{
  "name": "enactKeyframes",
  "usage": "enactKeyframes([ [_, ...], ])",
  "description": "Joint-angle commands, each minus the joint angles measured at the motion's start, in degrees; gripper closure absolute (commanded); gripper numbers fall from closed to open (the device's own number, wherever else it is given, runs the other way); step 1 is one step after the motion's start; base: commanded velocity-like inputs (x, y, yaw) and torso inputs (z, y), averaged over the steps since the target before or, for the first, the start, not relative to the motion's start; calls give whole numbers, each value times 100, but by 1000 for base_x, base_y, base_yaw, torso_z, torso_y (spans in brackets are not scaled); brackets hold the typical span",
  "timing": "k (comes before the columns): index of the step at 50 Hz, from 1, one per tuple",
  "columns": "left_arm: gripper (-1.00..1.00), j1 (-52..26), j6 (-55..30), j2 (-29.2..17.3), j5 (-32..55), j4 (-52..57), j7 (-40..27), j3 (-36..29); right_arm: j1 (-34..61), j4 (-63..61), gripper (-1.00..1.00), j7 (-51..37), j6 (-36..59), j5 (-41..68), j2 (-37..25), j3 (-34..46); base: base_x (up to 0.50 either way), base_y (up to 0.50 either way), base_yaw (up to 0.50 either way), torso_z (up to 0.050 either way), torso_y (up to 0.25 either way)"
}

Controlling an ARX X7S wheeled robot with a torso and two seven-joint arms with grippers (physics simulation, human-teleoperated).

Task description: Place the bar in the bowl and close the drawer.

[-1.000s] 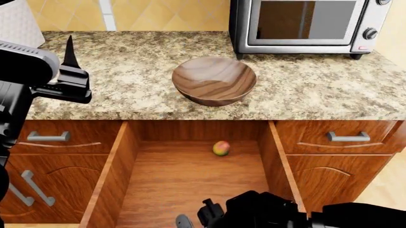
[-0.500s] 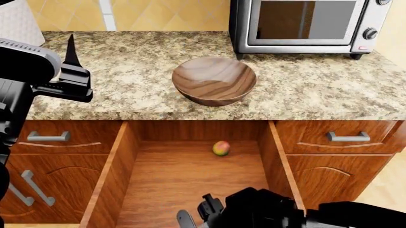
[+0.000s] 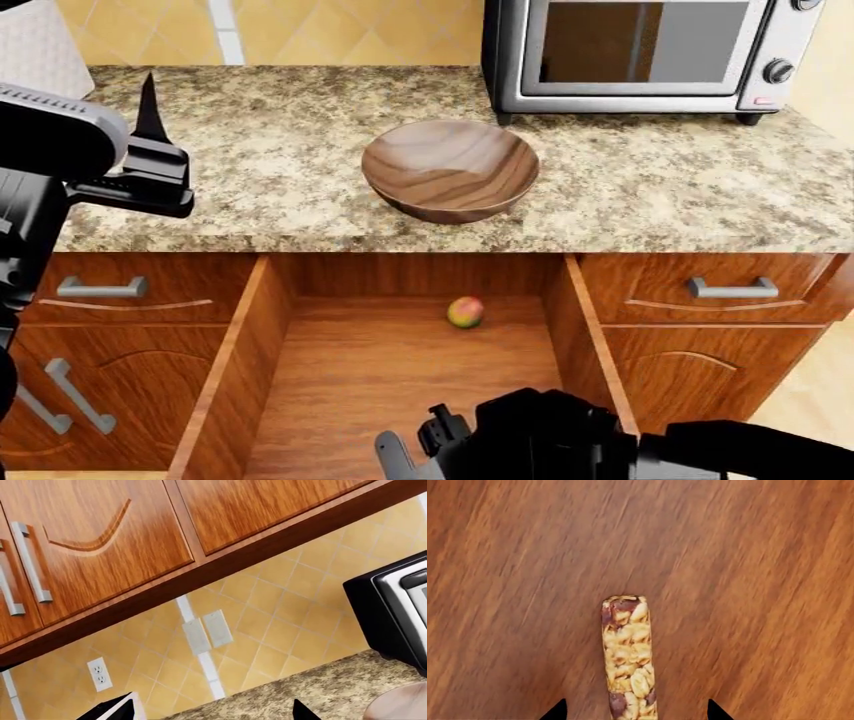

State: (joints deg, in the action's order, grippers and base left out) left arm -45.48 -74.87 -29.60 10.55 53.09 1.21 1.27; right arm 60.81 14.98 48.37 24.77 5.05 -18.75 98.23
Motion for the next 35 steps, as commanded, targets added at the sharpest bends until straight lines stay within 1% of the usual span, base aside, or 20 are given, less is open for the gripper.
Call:
enactKeyframes([
  [1, -100, -7, -33, -23, 24, 29, -9, -7, -192, 129, -100, 0, -148, -90, 75, -36, 0, 0, 3, 0, 0],
  [9, -100, 3, -29, -36, 35, 23, -20, -7, -189, 60, -100, 46, -91, -46, 53, -47, 0, 1, 2, 0, 0],
  [10, -100, 1, -28, -42, 35, 21, -21, -12, -186, 29, 100, 55, -61, -36, 43, -49, 0, 3, 0, 0, 0],
  [26, -100, -55, -9, -51, 55, -15, -50, -49, -36, -527, 100, 106, 255, 67, -159, -147, 0, 0, 0, 0, 0],
  [35, -100, 23, 60, -55, 53, -34, -73, -30, 210, -1285, 100, 97, 664, 176, -455, -333, 0, 0, 0, 0, 0],
])
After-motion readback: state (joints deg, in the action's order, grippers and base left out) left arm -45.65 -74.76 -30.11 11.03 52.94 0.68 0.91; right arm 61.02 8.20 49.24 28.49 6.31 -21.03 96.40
